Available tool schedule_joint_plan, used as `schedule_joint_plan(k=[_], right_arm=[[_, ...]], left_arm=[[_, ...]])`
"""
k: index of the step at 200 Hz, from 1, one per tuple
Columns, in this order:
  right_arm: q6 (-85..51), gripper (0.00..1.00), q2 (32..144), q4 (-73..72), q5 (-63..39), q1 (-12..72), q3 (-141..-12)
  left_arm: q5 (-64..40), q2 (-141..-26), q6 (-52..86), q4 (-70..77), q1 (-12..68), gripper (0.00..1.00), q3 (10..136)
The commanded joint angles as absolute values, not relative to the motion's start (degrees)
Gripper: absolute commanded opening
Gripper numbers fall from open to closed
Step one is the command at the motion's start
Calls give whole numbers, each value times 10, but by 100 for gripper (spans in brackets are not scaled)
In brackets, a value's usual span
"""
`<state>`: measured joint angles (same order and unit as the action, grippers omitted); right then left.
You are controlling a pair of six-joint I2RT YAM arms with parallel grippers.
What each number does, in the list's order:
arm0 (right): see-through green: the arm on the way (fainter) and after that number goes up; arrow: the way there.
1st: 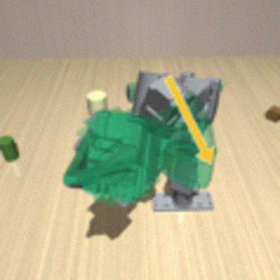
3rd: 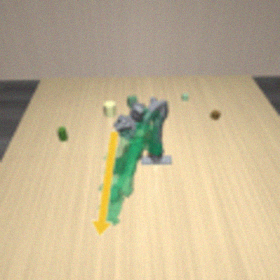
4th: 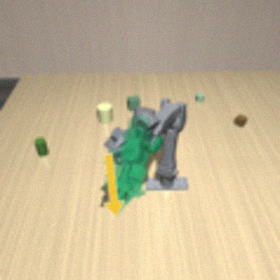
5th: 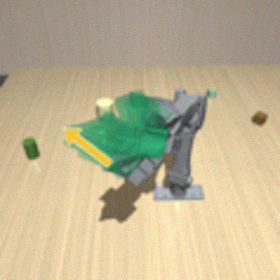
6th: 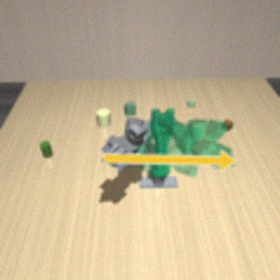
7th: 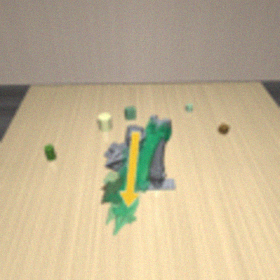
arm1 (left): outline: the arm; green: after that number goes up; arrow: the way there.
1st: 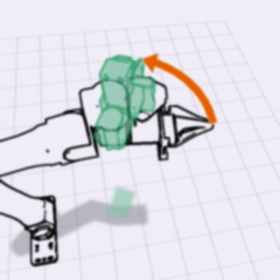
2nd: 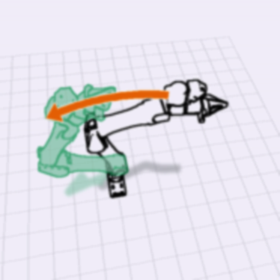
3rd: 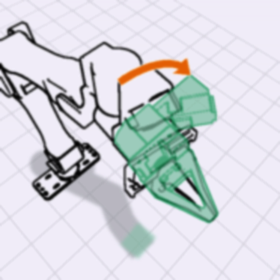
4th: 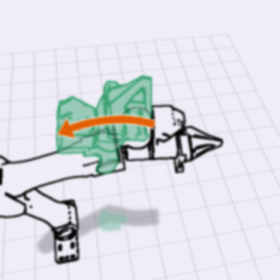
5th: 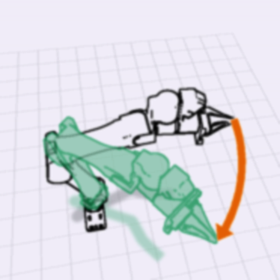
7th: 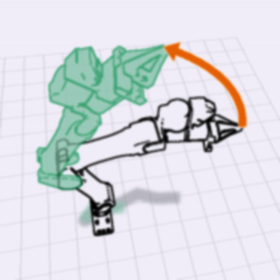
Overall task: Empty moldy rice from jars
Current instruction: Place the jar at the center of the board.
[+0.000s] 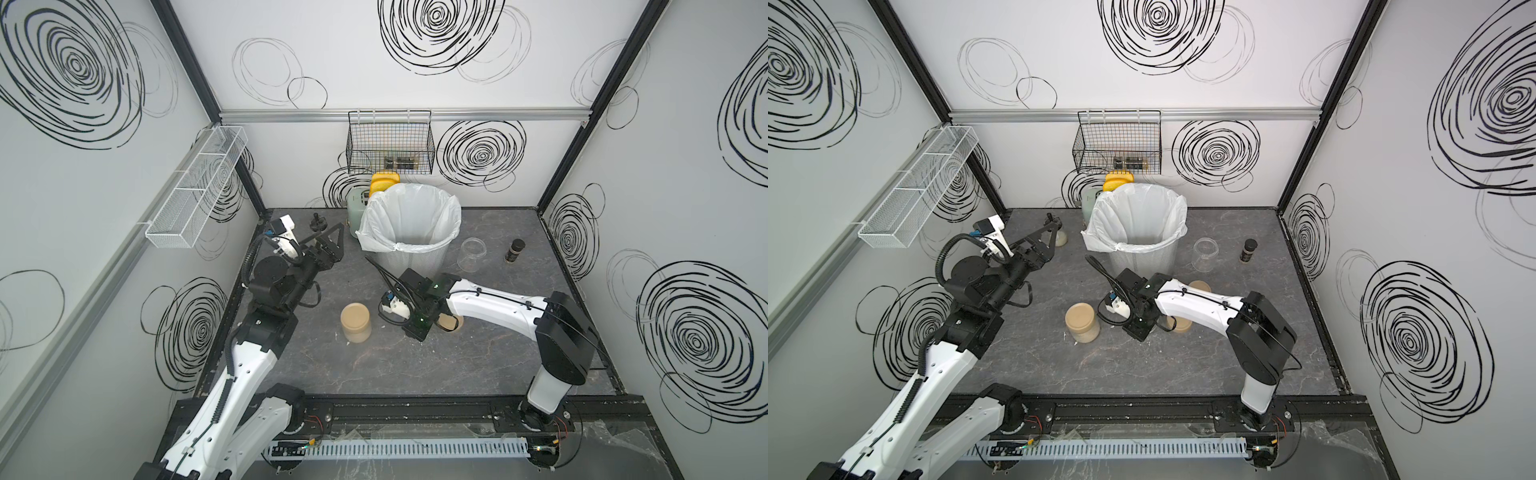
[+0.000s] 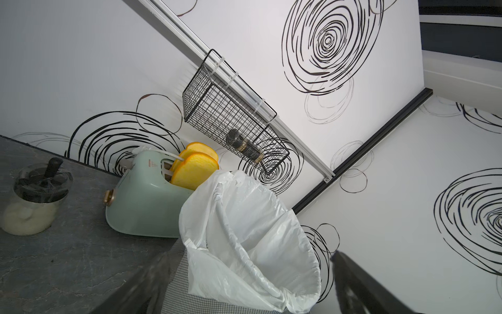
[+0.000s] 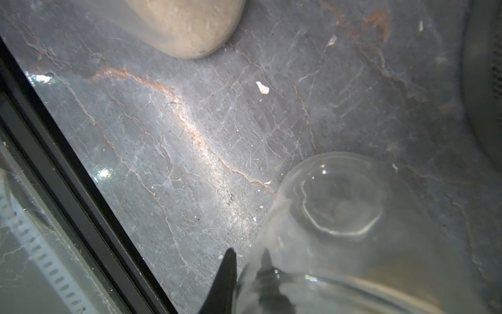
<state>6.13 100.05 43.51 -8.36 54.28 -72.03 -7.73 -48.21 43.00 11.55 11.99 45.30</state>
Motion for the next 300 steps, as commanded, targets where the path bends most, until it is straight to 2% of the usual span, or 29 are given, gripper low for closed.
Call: schedule_joint_plan(k=[1, 41, 75, 164, 222, 263, 300], right_arm=[[76, 27, 1014, 455, -62, 545, -733], [77, 42, 1014, 454, -47, 544, -744], [77, 51, 1008, 457, -34, 544, -759], [69, 59, 958, 483, -22, 546, -783], [27, 62, 844, 485, -25, 548, -745], [15, 70, 753, 433, -55, 550, -686], [6, 82, 683, 340, -90, 552, -623]], left_arm=[[-87, -473, 438, 136, 110, 96, 446], [-93, -474, 442, 139, 106, 96, 444], [-93, -470, 442, 137, 105, 96, 442], [-95, -467, 439, 134, 102, 96, 439], [-92, -463, 431, 122, 100, 96, 436], [-77, -454, 407, 81, 100, 96, 436], [-55, -431, 406, 62, 96, 96, 420]])
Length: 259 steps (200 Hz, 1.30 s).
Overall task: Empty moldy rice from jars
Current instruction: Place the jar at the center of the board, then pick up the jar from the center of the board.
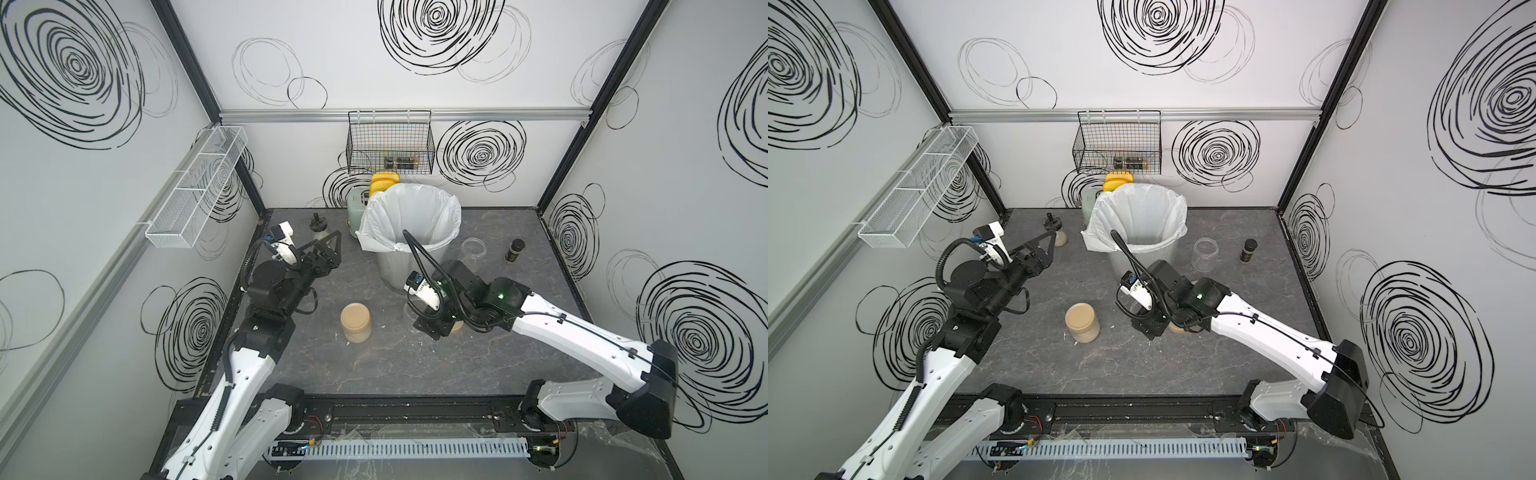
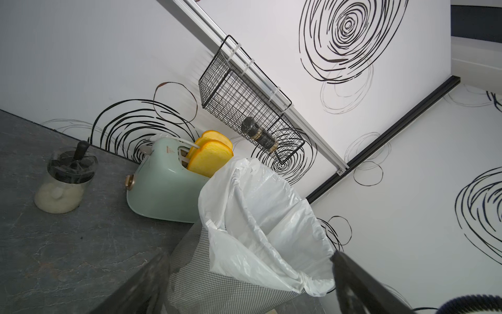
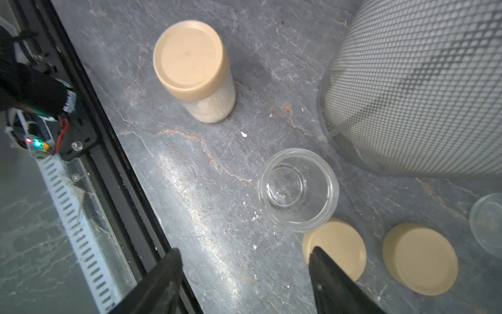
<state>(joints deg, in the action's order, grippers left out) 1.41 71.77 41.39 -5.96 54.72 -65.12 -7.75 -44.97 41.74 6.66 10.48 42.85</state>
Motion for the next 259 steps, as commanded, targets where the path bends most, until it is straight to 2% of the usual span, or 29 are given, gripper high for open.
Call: schedule_joint_plan(k=[1, 27, 39, 153, 259], right_arm=[[6, 82, 682, 337, -90, 552, -621], [2, 89, 676, 281, -97, 558, -604], [5, 100, 689, 266, -100, 564, -608], [66, 98, 938, 163, -87, 626, -731], [82, 98, 1095, 195, -96, 629, -853]], left_arm=[[-54, -431, 406, 61, 97, 96, 419], [-48, -421, 403, 34, 86, 96, 418], [-49, -413, 407, 27, 78, 96, 411], [-58, -376, 426, 3, 41, 96, 376], [-58, -373, 432, 9, 36, 96, 367]])
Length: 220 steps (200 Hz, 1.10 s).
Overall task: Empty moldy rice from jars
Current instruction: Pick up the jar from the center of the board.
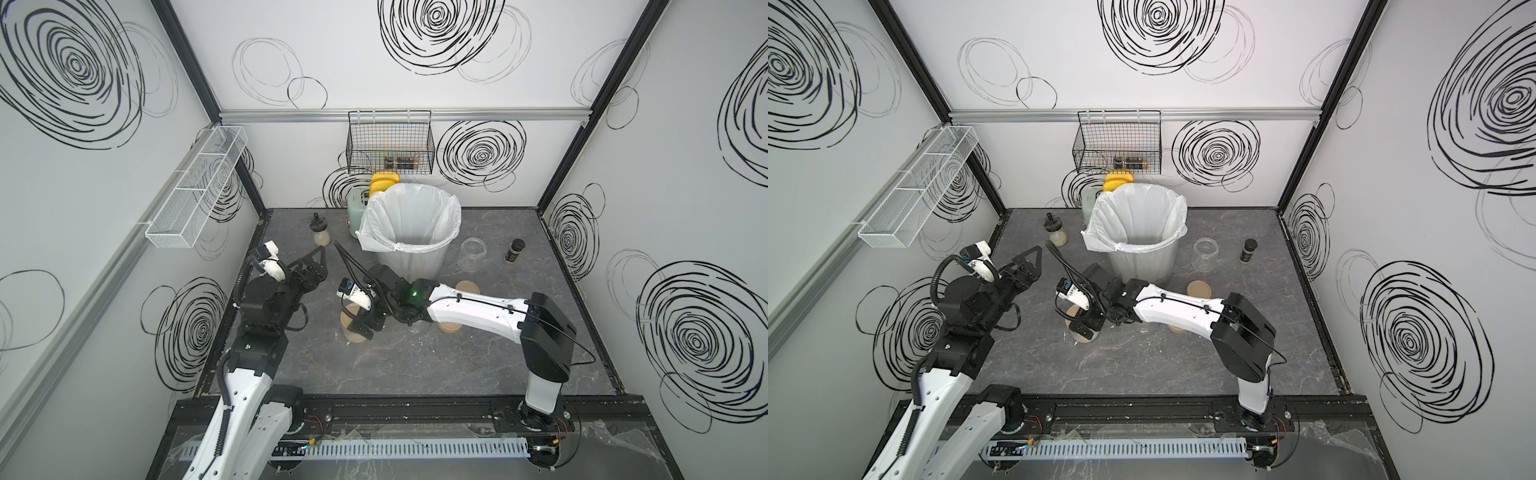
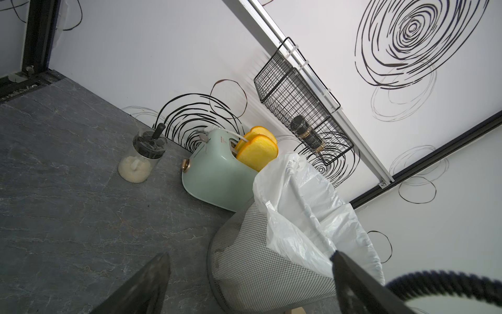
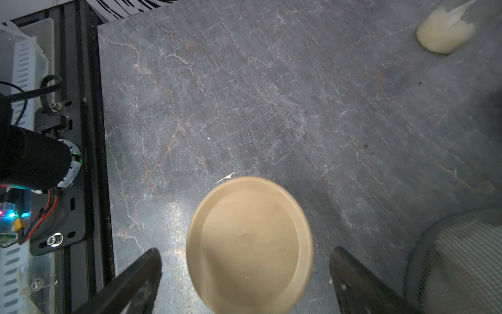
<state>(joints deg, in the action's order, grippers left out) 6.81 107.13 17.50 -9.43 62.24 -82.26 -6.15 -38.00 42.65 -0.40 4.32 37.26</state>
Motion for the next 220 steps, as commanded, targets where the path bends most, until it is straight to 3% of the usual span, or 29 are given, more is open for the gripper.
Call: schedule_joint_plan(k=[1, 122, 170, 198, 220], right_arm=[[82, 98, 1097, 196, -96, 629, -854], [71, 100, 1180, 242, -76, 636, -911], [65, 82, 1182, 237, -73, 635, -907], [59, 63, 1169, 225, -75, 635, -897], [55, 54, 1152, 218, -83, 634, -891]], left_arm=[[-58, -373, 432, 9, 36, 96, 366], [-58, -366, 434, 14, 35, 96, 355], [-58, -365, 434, 13, 34, 96, 355], [-58, -365, 433, 14, 34, 96, 354], [-58, -364, 433, 12, 34, 96, 353]])
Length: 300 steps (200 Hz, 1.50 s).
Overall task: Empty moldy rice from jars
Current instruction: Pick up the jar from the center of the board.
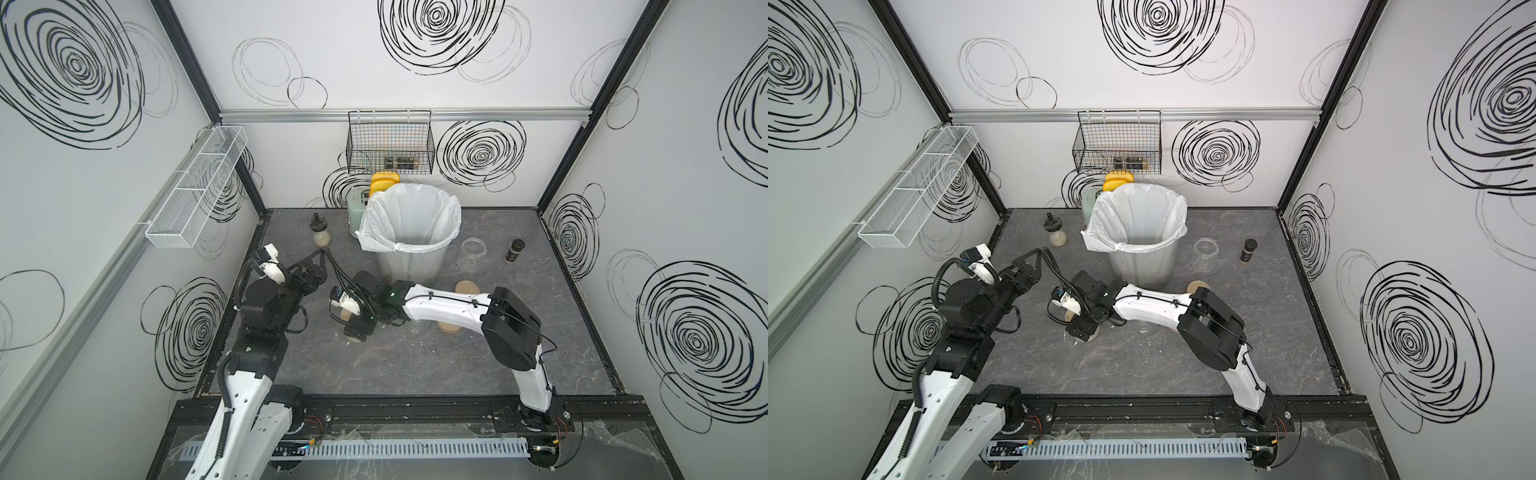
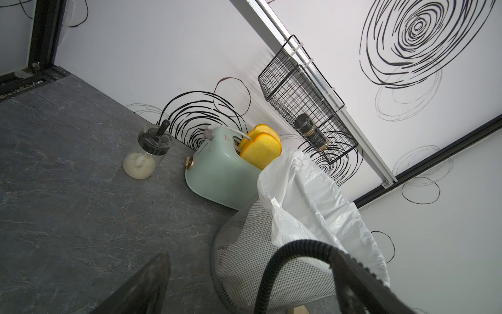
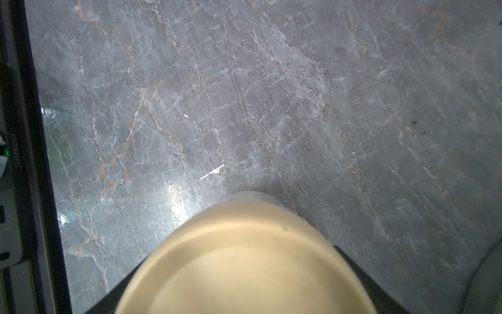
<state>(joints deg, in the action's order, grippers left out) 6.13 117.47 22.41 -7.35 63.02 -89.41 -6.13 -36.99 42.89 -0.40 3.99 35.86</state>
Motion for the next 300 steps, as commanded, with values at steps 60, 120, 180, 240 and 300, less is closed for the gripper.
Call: schedule_joint_plan(k=[60, 120, 180, 240, 300], right_arm=[[42, 48, 999, 189, -111, 630, -829], [-23, 44, 764, 171, -150, 572, -710], [-78, 42, 566, 206, -218, 382, -635], [-111, 41, 538, 206, -336, 273, -635], [-128, 40, 538, 191, -375, 272, -634]], left_arm=[[-76, -373, 388, 41, 33, 96, 364], [-134, -398, 288, 85, 48, 96, 395], [-304, -471, -69, 11, 216, 96, 505], [-174, -577, -257, -32, 427, 96, 545], [-99, -645, -287, 38, 492, 96, 565]])
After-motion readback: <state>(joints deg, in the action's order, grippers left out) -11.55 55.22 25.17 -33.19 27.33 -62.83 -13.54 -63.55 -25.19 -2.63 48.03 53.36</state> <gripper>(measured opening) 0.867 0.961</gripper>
